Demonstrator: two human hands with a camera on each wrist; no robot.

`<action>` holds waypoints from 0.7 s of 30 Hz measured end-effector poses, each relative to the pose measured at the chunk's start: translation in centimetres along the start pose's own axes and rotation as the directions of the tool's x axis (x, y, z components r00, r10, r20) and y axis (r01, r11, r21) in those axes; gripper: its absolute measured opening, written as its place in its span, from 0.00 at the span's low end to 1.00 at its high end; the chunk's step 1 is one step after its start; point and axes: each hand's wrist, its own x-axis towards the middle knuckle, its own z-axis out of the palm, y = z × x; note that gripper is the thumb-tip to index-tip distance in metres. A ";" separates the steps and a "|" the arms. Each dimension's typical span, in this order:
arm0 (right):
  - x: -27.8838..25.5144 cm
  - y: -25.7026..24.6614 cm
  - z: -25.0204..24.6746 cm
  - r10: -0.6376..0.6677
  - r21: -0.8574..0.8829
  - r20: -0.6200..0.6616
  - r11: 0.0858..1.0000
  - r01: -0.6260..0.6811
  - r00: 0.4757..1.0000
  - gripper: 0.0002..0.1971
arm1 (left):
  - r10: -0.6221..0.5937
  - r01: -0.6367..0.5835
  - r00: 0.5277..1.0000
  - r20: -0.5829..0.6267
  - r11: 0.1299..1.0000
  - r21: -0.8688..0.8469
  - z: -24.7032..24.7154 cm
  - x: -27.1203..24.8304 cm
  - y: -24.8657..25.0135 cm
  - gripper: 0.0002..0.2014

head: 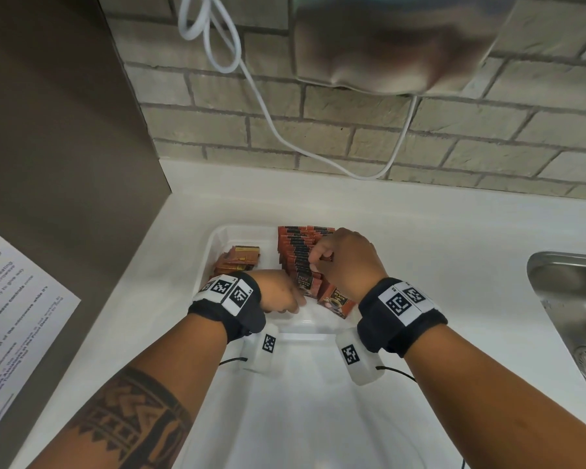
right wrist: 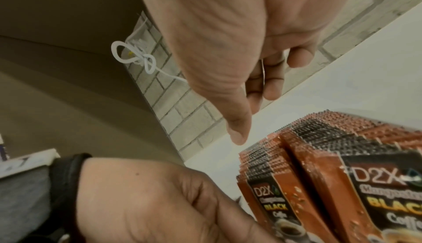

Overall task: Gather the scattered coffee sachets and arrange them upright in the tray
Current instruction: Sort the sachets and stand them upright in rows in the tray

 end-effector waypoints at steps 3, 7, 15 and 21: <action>-1.2 -0.6 -0.3 -0.021 0.093 -0.018 0.995 0.023 1.000 0.09 | 0.020 -0.020 1.000 0.009 1.000 0.024 0.0 -0.5 -0.3 0.19; -3.5 -1.6 0.5 -0.043 0.137 0.037 0.990 0.037 0.998 0.13 | -0.001 0.003 0.999 -0.042 0.999 0.044 -0.3 -1.1 -1.7 0.17; -6.5 -4.2 4.8 -0.020 0.125 0.289 0.992 -0.017 0.957 0.11 | -0.124 0.193 0.919 -0.375 0.970 0.150 -5.5 -3.4 -6.4 0.13; -4.9 -6.5 6.9 0.042 0.060 0.404 0.996 -0.072 0.914 0.25 | -0.127 0.207 0.946 -0.298 0.945 0.252 -6.6 -0.7 -6.7 0.35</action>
